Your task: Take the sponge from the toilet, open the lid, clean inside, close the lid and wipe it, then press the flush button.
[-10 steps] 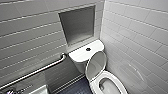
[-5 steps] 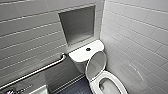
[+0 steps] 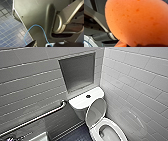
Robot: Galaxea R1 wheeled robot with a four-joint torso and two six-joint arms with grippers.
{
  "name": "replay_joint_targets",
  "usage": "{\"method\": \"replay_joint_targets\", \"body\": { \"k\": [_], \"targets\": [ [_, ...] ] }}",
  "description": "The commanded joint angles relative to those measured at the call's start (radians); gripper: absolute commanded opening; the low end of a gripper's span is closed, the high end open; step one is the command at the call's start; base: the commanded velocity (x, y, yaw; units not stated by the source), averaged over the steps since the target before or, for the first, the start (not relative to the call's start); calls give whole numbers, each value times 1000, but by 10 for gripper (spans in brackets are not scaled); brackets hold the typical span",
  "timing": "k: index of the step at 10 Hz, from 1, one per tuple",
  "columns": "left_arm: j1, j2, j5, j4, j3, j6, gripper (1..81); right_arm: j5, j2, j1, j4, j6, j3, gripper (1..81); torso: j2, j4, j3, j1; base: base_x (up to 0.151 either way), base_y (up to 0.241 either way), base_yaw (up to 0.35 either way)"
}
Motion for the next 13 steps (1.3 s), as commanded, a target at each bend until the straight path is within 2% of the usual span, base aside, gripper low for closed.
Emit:
{"method": "replay_joint_targets", "body": {
  "k": [1,4,7,9,11,12,13],
  "targets": [
    [-33,-103,160,57,195,10,811,-82,-80,-16,-20,-2,158,10,0,0,0,0,0,0,0],
    [-88,-231,161,53,402,8,811,-45,-213,-16,-18,-1,382,10,0,0,0,0,0,0,0],
    [-179,-343,163,42,558,-4,811,-18,-293,-16,-15,1,502,10,0,0,0,0,0,0,0],
    [-266,-438,163,-5,690,-57,811,10,-371,-16,-17,1,620,10,0,0,0,0,0,0,0],
    [-367,-492,163,-61,759,-122,811,19,-399,-18,-17,1,657,10,1,0,0,0,0,0,0],
    [-415,-515,166,-90,794,-150,811,47,-411,-22,-12,3,658,10,1,0,0,0,0,0,0],
    [-462,-528,187,-116,820,-163,811,51,-426,-24,-14,4,669,10,1,0,0,0,0,0,0]
  ]
}}
